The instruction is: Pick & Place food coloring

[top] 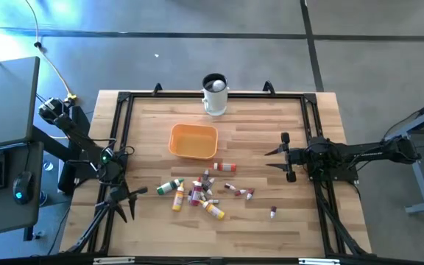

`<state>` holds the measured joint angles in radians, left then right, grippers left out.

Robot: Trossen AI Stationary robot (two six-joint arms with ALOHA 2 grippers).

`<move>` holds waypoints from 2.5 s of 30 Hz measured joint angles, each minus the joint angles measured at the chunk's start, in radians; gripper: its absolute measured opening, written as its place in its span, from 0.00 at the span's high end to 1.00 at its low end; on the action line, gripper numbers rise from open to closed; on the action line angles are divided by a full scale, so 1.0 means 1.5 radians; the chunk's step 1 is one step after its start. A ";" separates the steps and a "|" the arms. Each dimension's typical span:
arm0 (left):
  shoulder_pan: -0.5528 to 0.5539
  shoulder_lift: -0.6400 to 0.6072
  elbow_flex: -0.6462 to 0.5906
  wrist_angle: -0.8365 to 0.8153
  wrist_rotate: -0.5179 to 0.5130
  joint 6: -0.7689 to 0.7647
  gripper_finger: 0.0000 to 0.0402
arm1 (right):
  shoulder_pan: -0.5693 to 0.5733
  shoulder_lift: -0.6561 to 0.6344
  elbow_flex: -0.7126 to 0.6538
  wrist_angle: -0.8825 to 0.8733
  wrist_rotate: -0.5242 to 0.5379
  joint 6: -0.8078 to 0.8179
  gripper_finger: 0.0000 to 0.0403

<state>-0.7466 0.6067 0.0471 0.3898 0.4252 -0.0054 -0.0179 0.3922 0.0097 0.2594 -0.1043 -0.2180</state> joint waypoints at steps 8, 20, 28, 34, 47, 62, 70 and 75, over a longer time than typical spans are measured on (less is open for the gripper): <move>0.000 0.000 0.000 0.000 0.000 0.000 0.71 | 0.000 0.000 0.000 0.000 0.000 0.000 0.59; 0.000 0.000 0.000 0.000 0.000 0.000 0.71 | 0.000 0.000 0.000 0.000 0.000 0.000 0.59; 0.000 0.000 0.000 0.000 0.000 0.000 0.71 | 0.000 0.000 0.000 0.000 0.000 0.000 0.59; 0.000 0.000 0.000 0.000 0.000 0.000 0.71 | 0.000 0.000 0.000 0.000 0.000 0.000 0.59; 0.000 0.000 0.000 0.071 -0.053 0.047 0.71 | 0.000 0.000 0.000 0.000 0.000 0.000 0.59; 0.000 -0.001 0.000 0.272 -0.368 0.302 0.71 | 0.000 0.000 0.000 0.000 0.000 0.000 0.59; 0.000 -0.002 0.000 0.394 -0.856 0.420 0.71 | 0.000 0.000 0.000 0.000 0.000 0.000 0.59; 0.000 -0.002 0.000 0.333 -0.905 0.415 0.71 | 0.000 0.000 0.000 0.000 0.000 0.000 0.59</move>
<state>-0.7464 0.6042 0.0475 0.8893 -0.9329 0.6171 -0.0178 0.3923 0.0097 0.2593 -0.1047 -0.2180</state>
